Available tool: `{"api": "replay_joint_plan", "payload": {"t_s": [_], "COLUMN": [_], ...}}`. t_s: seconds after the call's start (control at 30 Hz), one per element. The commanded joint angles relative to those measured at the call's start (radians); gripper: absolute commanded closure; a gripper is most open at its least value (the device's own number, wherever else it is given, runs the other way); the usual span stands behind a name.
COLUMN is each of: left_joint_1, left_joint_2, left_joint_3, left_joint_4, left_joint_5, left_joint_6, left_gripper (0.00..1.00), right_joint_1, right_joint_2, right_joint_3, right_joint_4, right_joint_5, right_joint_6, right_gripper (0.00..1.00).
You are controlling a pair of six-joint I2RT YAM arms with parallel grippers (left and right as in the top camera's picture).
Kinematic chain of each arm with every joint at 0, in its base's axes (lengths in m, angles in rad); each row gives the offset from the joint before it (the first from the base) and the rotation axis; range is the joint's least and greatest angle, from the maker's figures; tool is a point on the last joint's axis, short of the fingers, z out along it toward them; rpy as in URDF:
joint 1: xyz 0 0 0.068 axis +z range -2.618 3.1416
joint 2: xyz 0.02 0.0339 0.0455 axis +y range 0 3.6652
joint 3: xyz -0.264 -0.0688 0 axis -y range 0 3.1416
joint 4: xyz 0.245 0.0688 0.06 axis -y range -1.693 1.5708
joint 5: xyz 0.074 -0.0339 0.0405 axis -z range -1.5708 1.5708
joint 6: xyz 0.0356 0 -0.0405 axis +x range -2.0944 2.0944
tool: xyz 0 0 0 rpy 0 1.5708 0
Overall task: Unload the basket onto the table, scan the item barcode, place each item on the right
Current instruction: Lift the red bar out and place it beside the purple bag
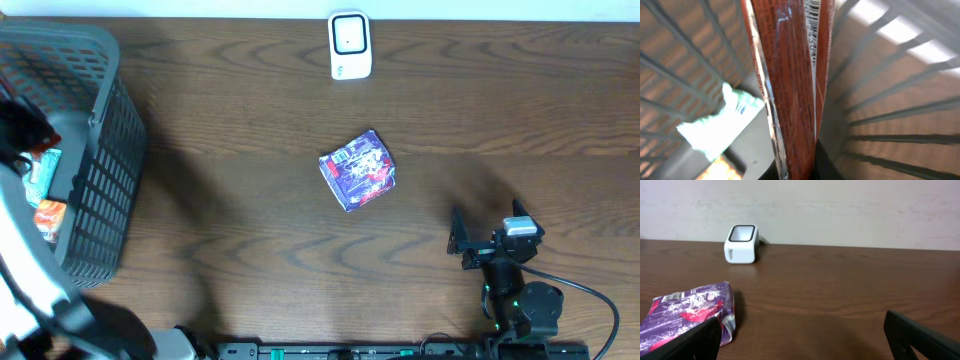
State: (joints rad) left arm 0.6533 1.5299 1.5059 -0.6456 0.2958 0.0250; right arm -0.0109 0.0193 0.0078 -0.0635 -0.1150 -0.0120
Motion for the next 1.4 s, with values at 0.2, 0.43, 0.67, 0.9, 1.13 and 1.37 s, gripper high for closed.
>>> {"api": "replay_joint_plan", "payload": {"t_s": [0.2,0.43,0.67,0.9,1.13,1.37], "left_joint_1": [-0.056,-0.327,-0.616,-0.856,-0.999,-1.064], "left_joint_2": [-0.174,-0.191,-0.167,-0.094,0.093,0.284], "left_joint_3": [0.018,0.016,0.011,-0.013,-0.013,-0.013], "left_joint_4": [0.061,0.067,-0.011,-0.122,-0.309,-0.363], "left_joint_5": [0.424,0.427,0.242,-0.046,-0.219,-0.178], "left_joint_6": [-0.312,-0.315,-0.315,-0.327,-0.333,-0.457], "left_gripper": [0.93,0.93,0.93,0.93,0.93,0.93], "right_joint_1": [-0.012,-0.012,-0.012,-0.012,-0.012,-0.012], "right_joint_2": [-0.001,-0.001,-0.001,-0.001,-0.001,-0.001], "right_joint_3": [-0.002,-0.002,-0.002,-0.002,-0.002,-0.002], "right_joint_4": [-0.004,-0.004,-0.004,-0.004,-0.004,-0.004], "right_joint_5": [0.005,0.005,0.005,0.005,0.005,0.005], "right_joint_6": [-0.012,-0.012,-0.012,-0.012,-0.012,-0.012], "right_gripper": [0.01,0.01,0.01,0.01,0.01,0.01]}}
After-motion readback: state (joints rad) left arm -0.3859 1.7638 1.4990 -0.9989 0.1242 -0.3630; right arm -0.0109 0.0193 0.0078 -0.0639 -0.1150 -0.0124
